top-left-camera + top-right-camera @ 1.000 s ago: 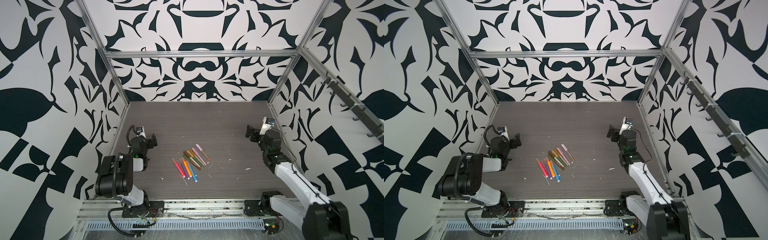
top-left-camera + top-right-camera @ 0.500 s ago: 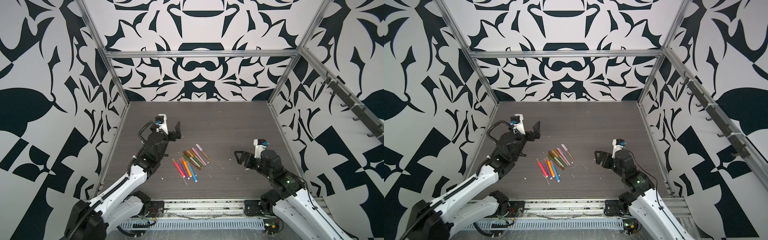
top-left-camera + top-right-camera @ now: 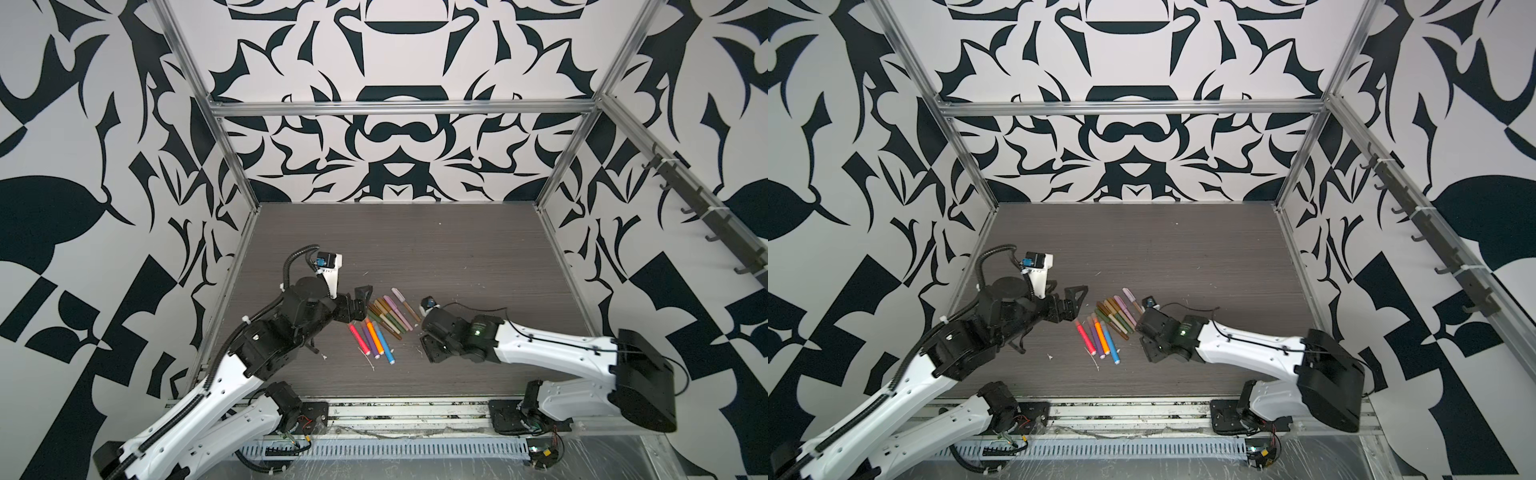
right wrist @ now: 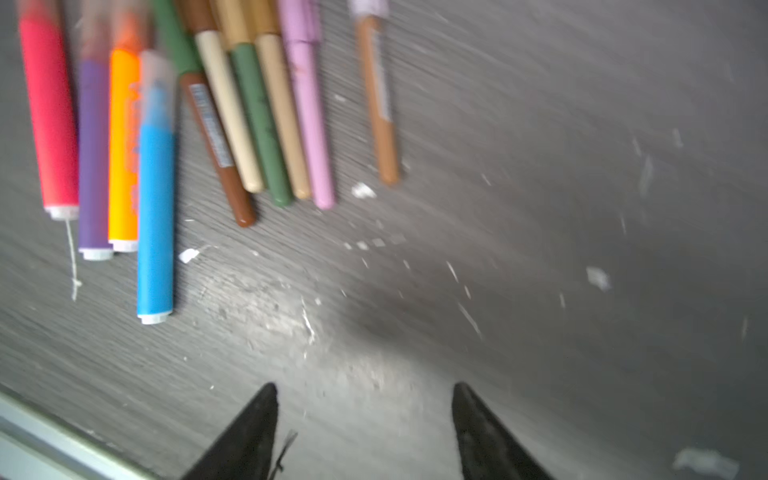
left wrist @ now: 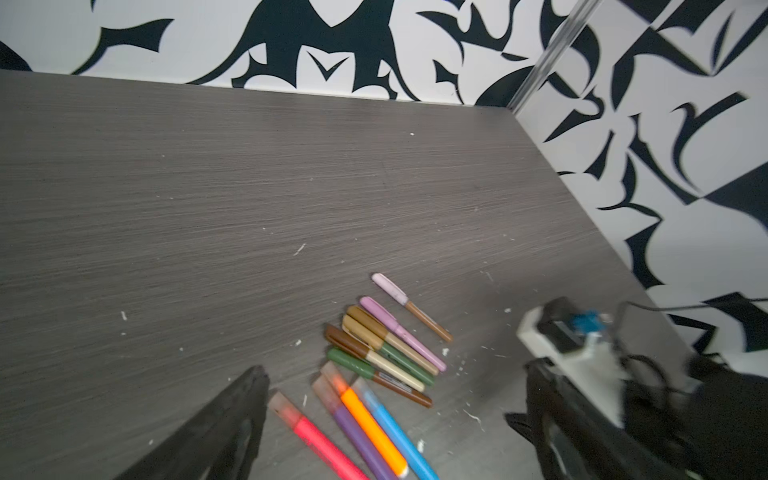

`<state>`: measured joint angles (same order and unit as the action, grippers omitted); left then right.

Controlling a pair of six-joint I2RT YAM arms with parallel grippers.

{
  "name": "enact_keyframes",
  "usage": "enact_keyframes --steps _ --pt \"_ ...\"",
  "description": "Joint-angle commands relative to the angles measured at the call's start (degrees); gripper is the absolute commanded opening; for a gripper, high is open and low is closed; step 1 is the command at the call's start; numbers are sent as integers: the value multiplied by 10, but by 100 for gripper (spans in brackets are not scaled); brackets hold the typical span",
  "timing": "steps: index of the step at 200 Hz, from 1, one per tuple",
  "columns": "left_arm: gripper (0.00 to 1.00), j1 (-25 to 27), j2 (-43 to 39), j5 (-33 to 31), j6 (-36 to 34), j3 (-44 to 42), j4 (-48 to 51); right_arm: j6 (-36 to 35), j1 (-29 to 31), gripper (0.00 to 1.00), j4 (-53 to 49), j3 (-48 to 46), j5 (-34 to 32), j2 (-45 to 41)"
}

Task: Open the pen caps
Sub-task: 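Reach the right gripper to the lilac-capped brown pen while the left arm advances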

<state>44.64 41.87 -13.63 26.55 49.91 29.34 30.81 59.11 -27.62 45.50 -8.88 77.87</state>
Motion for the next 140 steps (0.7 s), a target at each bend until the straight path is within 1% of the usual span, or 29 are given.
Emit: enact_keyframes --steps 1,14,28,43,53,66,92,115,140 --pt "99 -2 -10 18 19 49 109 -59 -47 57 55 43 84 26" --pt "99 -2 -1 13 -6 76 154 -62 -77 52 61 62 119 51" --pt "99 -2 3 17 -24 78 171 -78 -98 52 45 95 132 85" --pt "99 -2 -15 23 -31 39 149 -104 -123 40 21 139 165 134" --pt "99 -2 -28 23 -28 17 124 -116 -130 36 0 170 168 168" --pt "99 -2 -31 28 -32 28 131 -132 -133 31 -22 206 163 210" --pt "100 -2 -39 -12 -27 23 140 -142 -132 31 -42 238 132 246" --pt "100 -2 -34 -13 -27 23 143 -149 -132 35 -45 238 109 250" --pt "98 -2 -29 -14 -31 24 140 -156 -133 36 -44 238 108 261"
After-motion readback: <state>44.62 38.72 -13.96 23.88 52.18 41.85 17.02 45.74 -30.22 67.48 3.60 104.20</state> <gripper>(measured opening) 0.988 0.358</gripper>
